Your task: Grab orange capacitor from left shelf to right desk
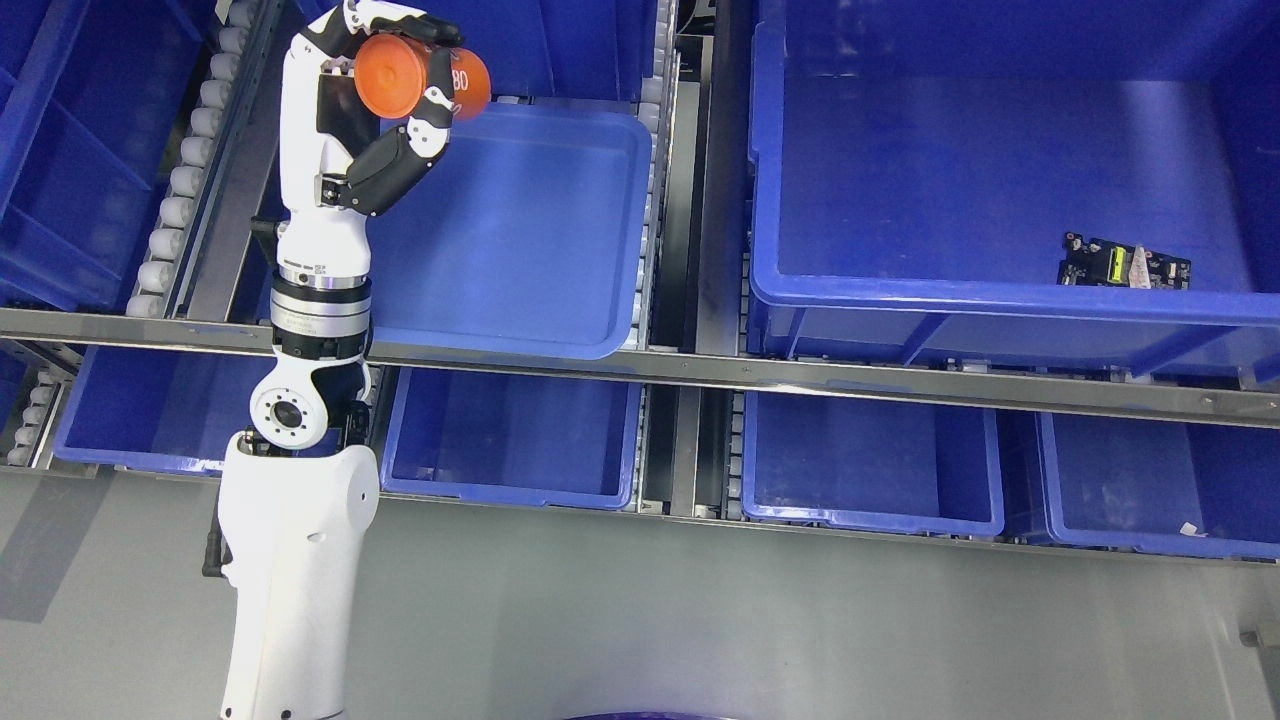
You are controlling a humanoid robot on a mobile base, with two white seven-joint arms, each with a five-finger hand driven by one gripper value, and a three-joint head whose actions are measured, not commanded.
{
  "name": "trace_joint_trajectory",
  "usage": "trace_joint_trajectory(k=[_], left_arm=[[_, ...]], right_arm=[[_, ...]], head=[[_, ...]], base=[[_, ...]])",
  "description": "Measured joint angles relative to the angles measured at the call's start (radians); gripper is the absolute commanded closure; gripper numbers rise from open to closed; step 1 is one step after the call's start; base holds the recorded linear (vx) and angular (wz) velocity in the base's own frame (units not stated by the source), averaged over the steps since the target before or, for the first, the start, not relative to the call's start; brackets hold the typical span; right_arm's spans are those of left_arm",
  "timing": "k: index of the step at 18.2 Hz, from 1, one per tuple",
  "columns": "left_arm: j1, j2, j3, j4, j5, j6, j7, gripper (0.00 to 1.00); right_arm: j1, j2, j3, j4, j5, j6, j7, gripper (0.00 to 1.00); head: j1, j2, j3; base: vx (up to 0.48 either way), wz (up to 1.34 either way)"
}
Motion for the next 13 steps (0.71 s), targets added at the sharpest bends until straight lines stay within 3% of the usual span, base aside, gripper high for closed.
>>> trace_joint_trajectory(k=[13], left_arm=[[0.001, -0.001, -0.009, -0.008, 0.012, -0.001, 0.000, 0.99]], right_arm=[[0.000, 0.000, 0.000, 0.000, 0.000, -0.001, 0.000, 0.00]], head=[[0.0000, 0.000, 0.000]], base=[[0.000, 0.00]])
